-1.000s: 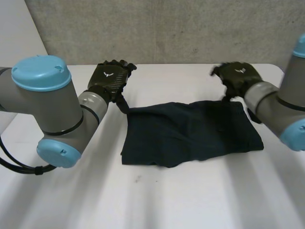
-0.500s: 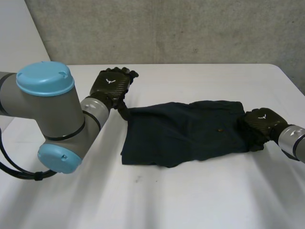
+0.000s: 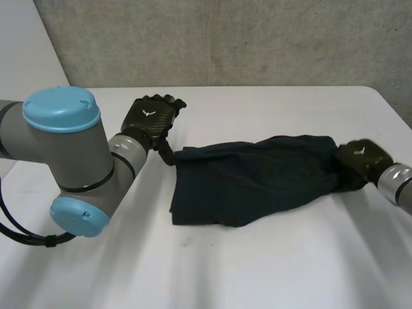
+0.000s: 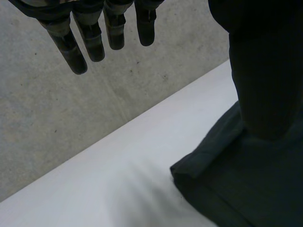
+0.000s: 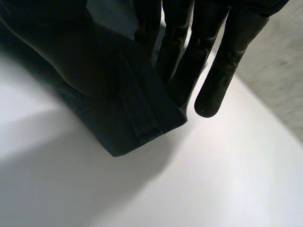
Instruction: Fold the shorts.
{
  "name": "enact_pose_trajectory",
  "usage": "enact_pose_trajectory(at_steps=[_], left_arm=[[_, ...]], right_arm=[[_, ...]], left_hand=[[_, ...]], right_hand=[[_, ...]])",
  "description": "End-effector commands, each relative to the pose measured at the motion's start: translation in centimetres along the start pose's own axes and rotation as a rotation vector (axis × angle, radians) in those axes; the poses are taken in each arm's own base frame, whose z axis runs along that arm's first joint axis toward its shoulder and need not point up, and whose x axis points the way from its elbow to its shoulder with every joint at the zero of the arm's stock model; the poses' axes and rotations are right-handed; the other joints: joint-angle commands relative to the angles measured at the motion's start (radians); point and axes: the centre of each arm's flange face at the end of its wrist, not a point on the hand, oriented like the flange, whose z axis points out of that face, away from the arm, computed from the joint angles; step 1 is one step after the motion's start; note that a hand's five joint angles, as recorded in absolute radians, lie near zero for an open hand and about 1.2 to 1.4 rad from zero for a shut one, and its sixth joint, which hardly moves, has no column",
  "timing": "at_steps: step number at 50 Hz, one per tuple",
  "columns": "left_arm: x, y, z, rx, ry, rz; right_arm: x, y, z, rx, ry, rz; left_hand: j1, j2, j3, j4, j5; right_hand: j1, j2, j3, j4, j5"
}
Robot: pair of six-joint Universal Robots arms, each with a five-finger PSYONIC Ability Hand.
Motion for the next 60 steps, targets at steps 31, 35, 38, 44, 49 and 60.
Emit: enact_pose_trajectory(at_steps=[31, 35, 38, 44, 49, 60], left_arm=[[-3.5, -1.5, -1.3, 0.025, -0.083, -0.010], [-3.7, -2.6, -0.9, 0.062, -0.093, -0.009], [-3.7, -3.4, -0.3, 0.093, -0.095, -0.009], [-2.2, -4.3, 0.5, 0.132, -0.056, -0.013], [0.6, -4.3, 1.4, 0.150, 0.014, -0.052], [5.3, -0.4, 2.9, 0.047, 0.112, -0.063]], right_arm=[[-24.1, -14.8, -5.4, 0.552, -0.434, -0.571], [-20.7, -16.7, -4.9, 0.518, -0.380, -0.330], [-18.2, -18.2, -5.2, 0.510, -0.365, -0.116], [-14.1, -18.5, -4.0, 0.454, -0.310, 0.202], [-10.6, -17.0, -2.6, 0.349, -0.181, 0.353], [-10.9, -13.8, 0.2, 0.150, -0.191, 0.440]], left_hand=[[-0.018, -0.019, -0.030, -0.027, -0.041], [-0.018, -0.019, -0.030, -0.027, -0.041], [-0.015, -0.016, -0.028, -0.024, -0.038], [-0.009, -0.010, -0.022, -0.018, -0.033], [-0.006, -0.007, -0.019, -0.015, -0.030], [0.003, 0.002, -0.010, -0.006, -0.021]], right_hand=[[-0.442, -0.768, -0.789, -0.797, -0.711], [-0.658, -0.985, -1.006, -1.013, -0.928], [-0.658, -0.985, -1.006, -1.013, -0.928], [-0.658, -0.985, -1.006, -1.013, -0.928], [-0.658, -0.985, -1.006, -1.013, -0.928], [-0.658, -0.985, -1.006, -1.013, -0.928]])
